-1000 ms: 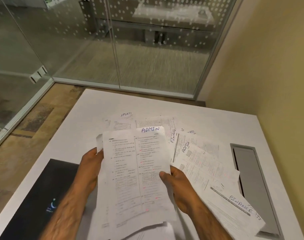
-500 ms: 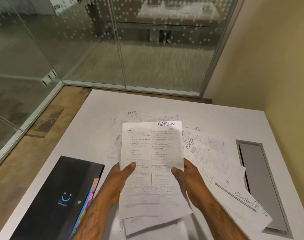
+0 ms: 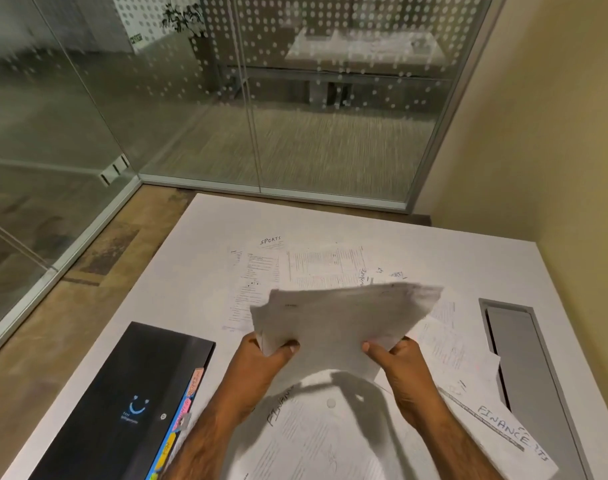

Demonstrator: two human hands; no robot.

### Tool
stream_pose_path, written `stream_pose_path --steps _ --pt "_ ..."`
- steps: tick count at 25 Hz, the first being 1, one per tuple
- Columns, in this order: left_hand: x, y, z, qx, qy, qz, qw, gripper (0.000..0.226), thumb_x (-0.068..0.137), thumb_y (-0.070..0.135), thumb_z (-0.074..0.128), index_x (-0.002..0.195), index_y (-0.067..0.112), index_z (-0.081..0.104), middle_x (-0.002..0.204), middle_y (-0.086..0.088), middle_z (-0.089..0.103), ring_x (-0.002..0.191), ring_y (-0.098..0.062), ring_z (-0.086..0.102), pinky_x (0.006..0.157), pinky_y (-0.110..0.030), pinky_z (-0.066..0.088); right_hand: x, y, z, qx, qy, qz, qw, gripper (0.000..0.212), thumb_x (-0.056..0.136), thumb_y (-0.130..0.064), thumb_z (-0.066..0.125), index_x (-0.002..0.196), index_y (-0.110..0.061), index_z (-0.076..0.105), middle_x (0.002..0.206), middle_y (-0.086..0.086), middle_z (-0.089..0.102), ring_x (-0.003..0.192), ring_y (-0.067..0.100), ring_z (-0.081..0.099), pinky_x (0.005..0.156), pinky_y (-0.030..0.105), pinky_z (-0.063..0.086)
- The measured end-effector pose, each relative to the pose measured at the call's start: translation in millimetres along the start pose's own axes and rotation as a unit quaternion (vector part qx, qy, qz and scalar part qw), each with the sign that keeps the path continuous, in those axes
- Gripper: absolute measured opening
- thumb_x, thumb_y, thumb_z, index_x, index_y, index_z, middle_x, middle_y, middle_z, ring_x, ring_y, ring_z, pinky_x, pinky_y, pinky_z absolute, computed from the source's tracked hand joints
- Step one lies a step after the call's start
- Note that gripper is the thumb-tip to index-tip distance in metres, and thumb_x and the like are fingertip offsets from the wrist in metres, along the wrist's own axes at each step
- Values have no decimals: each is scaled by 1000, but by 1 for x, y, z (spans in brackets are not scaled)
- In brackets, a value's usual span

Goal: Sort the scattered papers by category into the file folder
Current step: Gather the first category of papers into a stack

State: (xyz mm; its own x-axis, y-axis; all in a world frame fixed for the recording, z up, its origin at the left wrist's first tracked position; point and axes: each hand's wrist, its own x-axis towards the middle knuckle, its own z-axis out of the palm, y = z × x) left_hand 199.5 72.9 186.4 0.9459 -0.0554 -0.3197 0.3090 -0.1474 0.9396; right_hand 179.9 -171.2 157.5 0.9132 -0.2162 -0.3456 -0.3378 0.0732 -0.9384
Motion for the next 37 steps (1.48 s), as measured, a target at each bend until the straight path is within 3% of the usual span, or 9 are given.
stream_pose_path --steps 5,9,14,17,19,24,30,33,37 --pt "-10 -34 6 -37 -25 0 999 34 88 3 75 95 36 74 92 19 78 91 0 72 75 -15 57 -10 20 -2 -49 5 -5 999 25 89 9 65 87 -17 67 62 -19 70 63 -2 65 62 11 48" --pt "-9 -64 14 -21 -22 -14 999 23 85 20 81 99 38 79 104 4 79 103 -15 72 84 -24 56 -13 39 1 -57 20 11 998 31 89 6 63 107 -18 72 97 -4 79 92 14 74 72 19 55" --pt "-13 -78 31 -22 24 -35 999 30 92 8 72 99 37 68 86 36 73 88 16 67 75 -1 47 -11 48 7 -71 52 22 996 29 91 -3 64 111 -21 71 100 -5 77 94 11 72 72 17 53" --pt "-4 -87 35 -14 57 -37 998 22 86 35 78 105 30 69 91 18 78 96 -6 72 76 -16 52 -6 51 8 -68 50 24 996 25 94 -8 62 115 -21 70 102 -5 77 94 12 73 75 21 58" --pt "7 -81 35 8 57 -26 998 11 92 31 74 101 28 70 97 8 76 99 -21 72 78 -28 55 0 44 4 -83 38 24 996 23 95 -12 60 114 -18 71 104 -2 76 95 15 73 78 29 61" --pt "36 -54 27 21 60 -3 998 7 99 21 64 99 22 70 94 5 75 87 -13 72 63 -19 54 45 39 -42 -159 64 16 985 15 91 -10 64 103 -16 70 83 -2 73 69 11 66 60 17 51" --pt "47 -50 -18 -83 204 -19 975 33 101 19 62 134 14 61 118 1 70 104 -19 67 98 -41 52 94 78 -134 -458 61 78 883 46 82 -41 72 120 -19 58 112 0 64 99 24 63 83 30 51" --pt "40 -50 -40 -88 239 -22 967 34 102 18 60 136 18 58 117 13 69 102 -7 67 93 -34 53 111 89 -155 -584 61 86 805 53 66 -55 69 105 -24 52 103 -1 59 92 22 55 82 39 52" --pt "31 -54 -55 -65 248 -38 966 21 101 25 62 121 31 62 107 17 71 99 -10 68 77 -29 54 119 98 -161 -615 66 72 782 69 68 -55 76 120 -24 44 111 4 50 110 27 51 91 48 47"
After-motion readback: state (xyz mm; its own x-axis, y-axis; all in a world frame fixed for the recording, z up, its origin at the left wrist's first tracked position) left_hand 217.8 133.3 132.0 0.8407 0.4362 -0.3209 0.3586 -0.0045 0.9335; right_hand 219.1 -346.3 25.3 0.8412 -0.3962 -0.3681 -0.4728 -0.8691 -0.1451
